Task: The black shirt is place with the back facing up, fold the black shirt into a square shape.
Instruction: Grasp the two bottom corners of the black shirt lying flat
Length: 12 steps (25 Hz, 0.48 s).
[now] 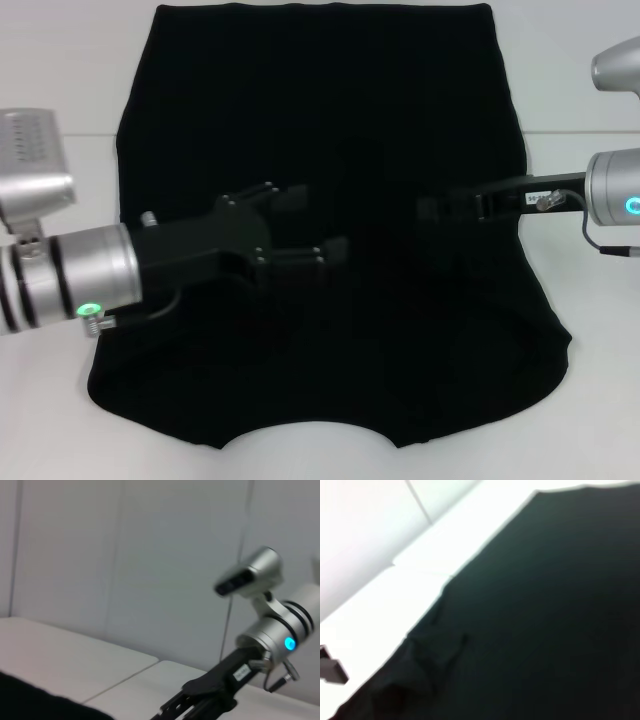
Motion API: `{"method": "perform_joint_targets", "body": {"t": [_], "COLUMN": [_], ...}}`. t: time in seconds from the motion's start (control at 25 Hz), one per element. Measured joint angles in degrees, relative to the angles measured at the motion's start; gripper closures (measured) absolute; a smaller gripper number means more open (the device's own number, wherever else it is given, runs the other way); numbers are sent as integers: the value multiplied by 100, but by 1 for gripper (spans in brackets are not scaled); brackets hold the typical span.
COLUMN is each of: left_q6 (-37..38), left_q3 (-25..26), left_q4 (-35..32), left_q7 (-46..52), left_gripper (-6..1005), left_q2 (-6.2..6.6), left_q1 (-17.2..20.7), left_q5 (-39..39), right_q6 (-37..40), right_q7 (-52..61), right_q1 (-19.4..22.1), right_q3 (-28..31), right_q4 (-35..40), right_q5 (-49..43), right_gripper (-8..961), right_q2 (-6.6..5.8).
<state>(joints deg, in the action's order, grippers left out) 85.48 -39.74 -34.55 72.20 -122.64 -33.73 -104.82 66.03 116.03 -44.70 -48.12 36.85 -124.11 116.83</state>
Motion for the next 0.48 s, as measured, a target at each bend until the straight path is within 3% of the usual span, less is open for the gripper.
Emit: {"method": "perform_joint_targets", "body": {"t": [0.2, 0.36, 0.48], "left_q6": [176, 223, 334], "left_q3": [140, 379, 684], "left_q4": [-239, -837, -1162], "left_q7": [508, 550, 541], "left_gripper": [53, 54, 54], "left_q2": [156, 100, 56], "left_q1": [404, 874, 1091], "left_q5": [-56, -339, -723], "right_q6": [9, -48, -233], "right_q7": [-976, -1588, -1740], "right_q1": [147, 165, 43], "right_q3": [0, -26, -49], "right_q4": [-50, -108, -305], "right_q5": [680, 1088, 1269], "right_gripper": [208, 66, 66], "right_q2": [150, 280, 281]}}
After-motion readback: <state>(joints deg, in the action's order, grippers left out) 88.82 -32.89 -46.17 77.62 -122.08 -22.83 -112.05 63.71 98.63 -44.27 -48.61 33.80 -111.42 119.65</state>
